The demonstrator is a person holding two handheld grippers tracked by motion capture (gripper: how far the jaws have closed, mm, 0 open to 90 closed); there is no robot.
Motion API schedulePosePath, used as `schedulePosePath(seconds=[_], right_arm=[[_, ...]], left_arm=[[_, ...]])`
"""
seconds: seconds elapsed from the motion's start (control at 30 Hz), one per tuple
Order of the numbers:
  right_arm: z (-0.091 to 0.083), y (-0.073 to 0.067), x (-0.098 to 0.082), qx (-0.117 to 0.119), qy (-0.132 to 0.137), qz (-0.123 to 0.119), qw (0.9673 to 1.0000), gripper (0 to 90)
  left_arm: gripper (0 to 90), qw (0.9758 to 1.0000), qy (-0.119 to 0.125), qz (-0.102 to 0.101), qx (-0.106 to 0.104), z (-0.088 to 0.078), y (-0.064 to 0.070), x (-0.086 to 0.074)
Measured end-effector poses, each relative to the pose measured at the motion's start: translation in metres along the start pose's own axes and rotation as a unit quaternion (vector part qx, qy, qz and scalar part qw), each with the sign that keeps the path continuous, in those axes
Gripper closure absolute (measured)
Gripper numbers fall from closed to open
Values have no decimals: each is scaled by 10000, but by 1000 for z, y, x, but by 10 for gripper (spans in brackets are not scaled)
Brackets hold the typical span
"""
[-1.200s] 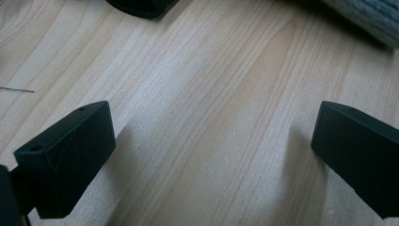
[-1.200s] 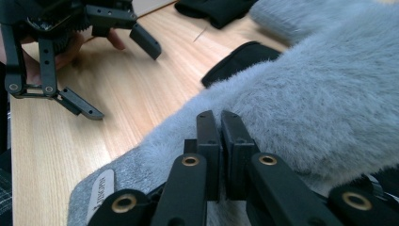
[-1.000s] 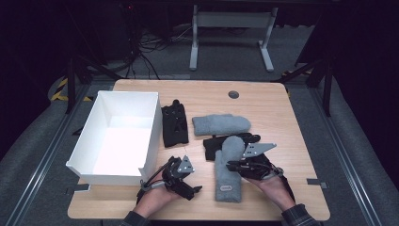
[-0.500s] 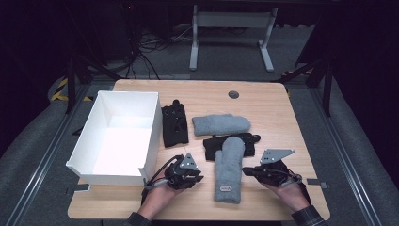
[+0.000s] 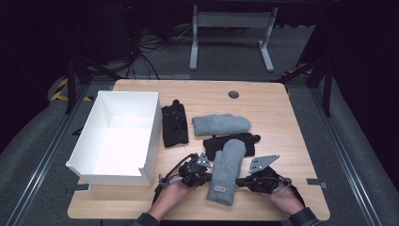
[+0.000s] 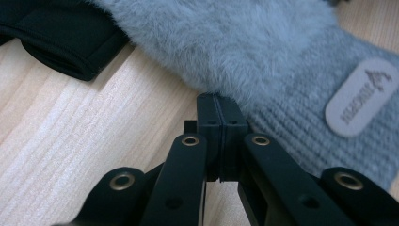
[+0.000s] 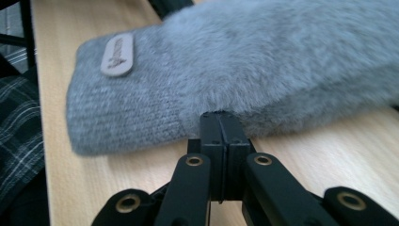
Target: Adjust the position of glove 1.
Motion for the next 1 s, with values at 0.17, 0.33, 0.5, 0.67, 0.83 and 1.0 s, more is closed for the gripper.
schedulePosePath(seconds=[0.17,0.33,0.5,0.67,0.83,1.0], right_arm=[[9,-9,8,153,50,-147,9998,900],[16,-15,14,292,71,-215,9993,900],[26,-22,22,409,98,-319,9986,900],[31,-24,27,434,112,-412,9981,900],[29,-23,26,436,143,-399,9981,886],[14,-20,23,326,302,-324,9985,797]], left_arm=[[900,9999,74,-72,-29,-2,-3,2],[900,9998,164,-92,23,-6,-7,6],[900,9996,230,-123,81,-5,-11,10],[900,9996,234,-144,78,-4,-11,14],[885,9994,271,-154,132,-3,-12,16],[808,9987,423,-252,147,-12,-16,18]])
Point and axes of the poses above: each handheld gripper's, and its own axes: z roughly forward along the jaws, x roughly out of its top, y roughly to its right, the point moved 3 cm from there along z, roughly forward along the jaws, and after that the axes turned 10 degrees about -z, right-handed, at the moved point
